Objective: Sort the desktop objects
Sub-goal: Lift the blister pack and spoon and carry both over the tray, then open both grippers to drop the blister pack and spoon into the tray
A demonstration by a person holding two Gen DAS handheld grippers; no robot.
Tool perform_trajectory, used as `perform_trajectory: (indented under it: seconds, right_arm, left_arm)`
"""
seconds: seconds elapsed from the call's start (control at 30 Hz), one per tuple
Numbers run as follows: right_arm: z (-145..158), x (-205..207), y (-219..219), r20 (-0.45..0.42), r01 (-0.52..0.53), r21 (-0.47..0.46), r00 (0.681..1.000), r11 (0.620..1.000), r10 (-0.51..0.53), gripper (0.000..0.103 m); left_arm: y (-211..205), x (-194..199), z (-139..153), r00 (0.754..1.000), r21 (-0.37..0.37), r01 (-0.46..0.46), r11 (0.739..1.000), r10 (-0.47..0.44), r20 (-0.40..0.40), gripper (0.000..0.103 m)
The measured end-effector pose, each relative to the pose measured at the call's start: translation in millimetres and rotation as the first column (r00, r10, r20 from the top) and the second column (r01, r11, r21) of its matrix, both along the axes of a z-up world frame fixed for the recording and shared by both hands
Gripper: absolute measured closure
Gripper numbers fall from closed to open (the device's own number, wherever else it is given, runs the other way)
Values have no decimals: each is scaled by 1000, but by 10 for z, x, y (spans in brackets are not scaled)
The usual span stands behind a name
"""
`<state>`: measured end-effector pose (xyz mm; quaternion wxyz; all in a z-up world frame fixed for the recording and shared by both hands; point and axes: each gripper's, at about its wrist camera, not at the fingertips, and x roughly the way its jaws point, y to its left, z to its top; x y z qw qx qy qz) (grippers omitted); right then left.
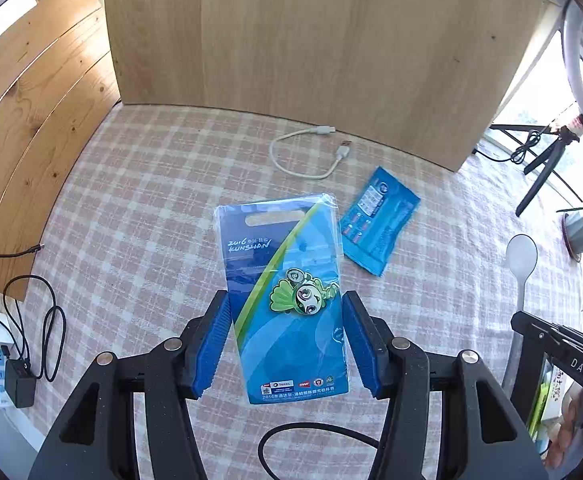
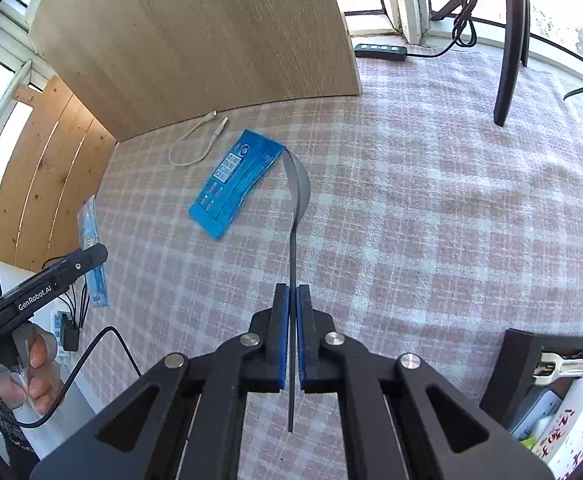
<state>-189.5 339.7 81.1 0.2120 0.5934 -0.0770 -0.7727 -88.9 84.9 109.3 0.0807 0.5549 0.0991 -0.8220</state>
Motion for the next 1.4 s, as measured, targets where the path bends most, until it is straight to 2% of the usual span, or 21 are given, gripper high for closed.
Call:
perform_trajectory:
  seconds: [0.07,0.2,0.3,0.4,0.6,0.9,1.0,1.1,1.2,1.3,1.37,1.4]
  right_arm:
    - [3,166,103,-9,27,-8,1000,1000,-27,99]
    - [153,524,452,-19,82,-22,996,996,-83,99]
    - [275,829,751,-30,130,-37,991,991,-131,99]
    - [372,1107,1054,-43,181,-50,982,982,-183,99]
    - [586,1620,1797,-84,298,-33,950,954,-300,99]
    - [744,2323,3060,-120,503,62,861,862,-493,99]
    - [715,2484,3400,-118,550,87,834,831,-539,99]
    - [642,2571,3619,-113,574,118,819,811,-563,99]
    - [568,2622,3763,-102,585,130,811,801,-576,99]
    - [528,2653,3838,-91,588,127,809,799,-580,99]
    - [512,2644,3853,-82,579,123,816,806,-573,98]
    - [507,2637,3853,-74,576,127,817,807,-572,93]
  left_arm:
    - [222,-76,115,998,-3,53,999,-53,-16,49]
    - [670,21,173,987,6,160,987,-160,-28,49]
    - [1081,97,331,968,18,248,969,-247,-36,49]
    - [1509,254,333,940,34,340,940,-338,-42,49]
    - [2442,576,460,852,74,524,849,-521,-52,49]
    - [3667,1189,566,679,101,733,673,-732,-53,49]
    - [3935,1263,526,645,89,763,640,-763,-42,49]
    - [4099,1311,466,627,86,778,623,-779,-22,49]
    - [4190,1314,431,619,79,784,616,-785,-14,49]
    - [4252,1319,432,616,64,787,614,-787,-17,49]
    - [4265,1307,428,624,60,780,622,-781,-19,48]
    - [4268,1293,420,629,59,777,627,-777,-13,48]
